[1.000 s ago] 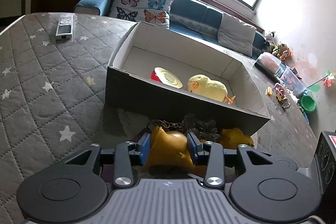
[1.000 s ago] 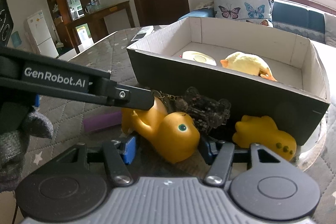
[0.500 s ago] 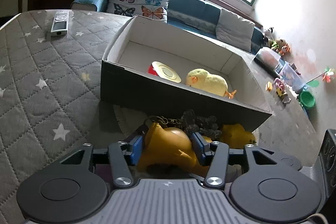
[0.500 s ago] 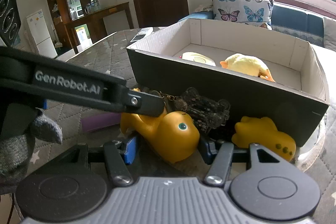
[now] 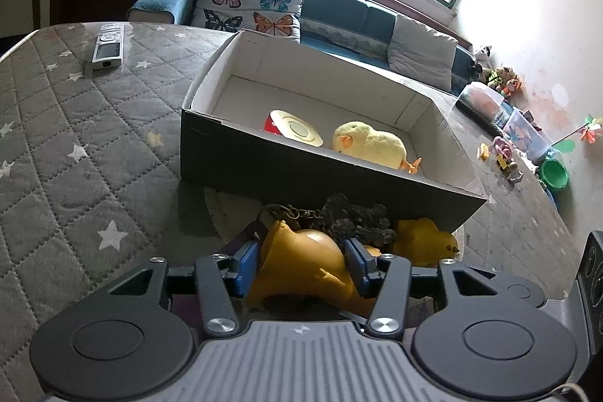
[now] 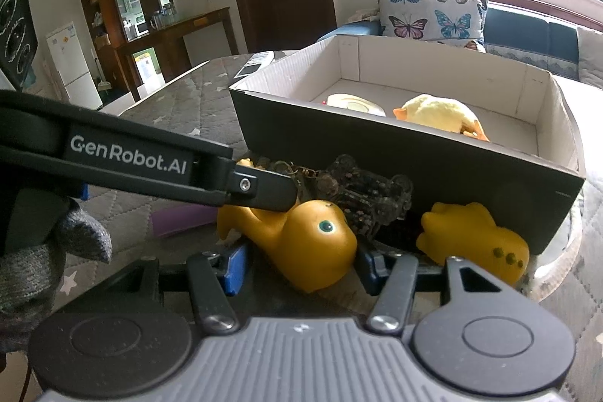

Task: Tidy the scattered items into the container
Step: 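Lift the large duck with the right tool over the grey box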

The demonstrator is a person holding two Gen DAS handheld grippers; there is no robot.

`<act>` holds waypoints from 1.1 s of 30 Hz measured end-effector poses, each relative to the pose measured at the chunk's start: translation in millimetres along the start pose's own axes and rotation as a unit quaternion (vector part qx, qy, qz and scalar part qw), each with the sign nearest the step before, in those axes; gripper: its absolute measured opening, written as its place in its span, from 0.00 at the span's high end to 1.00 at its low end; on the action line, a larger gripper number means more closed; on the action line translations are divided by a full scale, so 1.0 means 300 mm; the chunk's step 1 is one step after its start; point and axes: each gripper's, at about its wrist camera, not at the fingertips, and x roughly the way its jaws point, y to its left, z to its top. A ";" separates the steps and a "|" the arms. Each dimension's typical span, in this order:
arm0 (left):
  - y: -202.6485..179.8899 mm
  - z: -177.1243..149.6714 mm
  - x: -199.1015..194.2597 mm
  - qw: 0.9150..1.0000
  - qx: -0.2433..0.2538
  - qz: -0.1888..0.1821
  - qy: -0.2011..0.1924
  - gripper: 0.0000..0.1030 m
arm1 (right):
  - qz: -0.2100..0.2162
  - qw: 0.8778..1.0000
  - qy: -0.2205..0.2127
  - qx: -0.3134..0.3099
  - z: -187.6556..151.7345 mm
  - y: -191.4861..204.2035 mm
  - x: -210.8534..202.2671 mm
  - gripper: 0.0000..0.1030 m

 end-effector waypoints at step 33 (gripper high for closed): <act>-0.128 0.289 -0.063 0.996 0.040 -0.015 -0.072 0.49 | -0.026 0.996 -0.081 -0.010 0.267 -0.075 -0.105 0.44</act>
